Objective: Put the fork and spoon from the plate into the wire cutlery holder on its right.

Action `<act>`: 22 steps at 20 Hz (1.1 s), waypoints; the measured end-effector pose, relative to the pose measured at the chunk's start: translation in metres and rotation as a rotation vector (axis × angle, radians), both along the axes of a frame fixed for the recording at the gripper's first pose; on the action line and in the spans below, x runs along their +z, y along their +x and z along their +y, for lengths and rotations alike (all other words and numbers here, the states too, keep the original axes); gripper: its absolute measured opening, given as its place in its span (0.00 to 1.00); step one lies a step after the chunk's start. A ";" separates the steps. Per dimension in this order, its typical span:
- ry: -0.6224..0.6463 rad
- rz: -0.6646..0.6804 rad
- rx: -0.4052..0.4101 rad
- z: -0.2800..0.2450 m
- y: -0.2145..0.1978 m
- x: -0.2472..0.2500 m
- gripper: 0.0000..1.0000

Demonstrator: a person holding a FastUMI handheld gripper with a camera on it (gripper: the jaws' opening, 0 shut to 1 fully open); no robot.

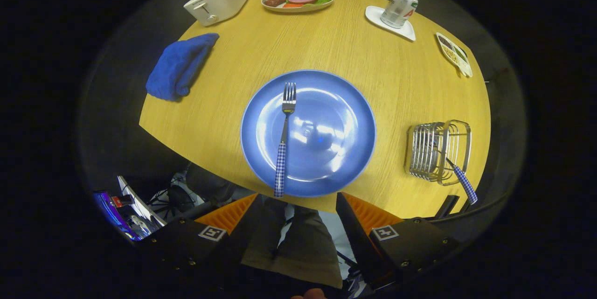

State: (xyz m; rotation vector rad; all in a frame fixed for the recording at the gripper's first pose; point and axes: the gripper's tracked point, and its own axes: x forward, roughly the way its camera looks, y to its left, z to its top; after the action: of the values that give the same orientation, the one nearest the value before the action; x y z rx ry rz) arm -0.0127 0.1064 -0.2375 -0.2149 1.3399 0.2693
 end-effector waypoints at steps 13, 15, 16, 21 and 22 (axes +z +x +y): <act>0.028 0.140 -0.105 0.021 0.019 -0.043 0.98; 0.037 0.150 -0.104 0.024 0.018 -0.051 0.96; 0.038 0.150 -0.104 0.024 0.019 -0.053 0.83; 0.049 0.153 -0.082 0.028 0.022 -0.058 0.77; 0.051 0.150 -0.090 0.031 0.024 -0.058 0.50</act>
State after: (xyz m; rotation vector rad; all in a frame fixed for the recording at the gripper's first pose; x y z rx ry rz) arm 0.0114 0.1375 -0.2958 -0.0924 1.4849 0.2474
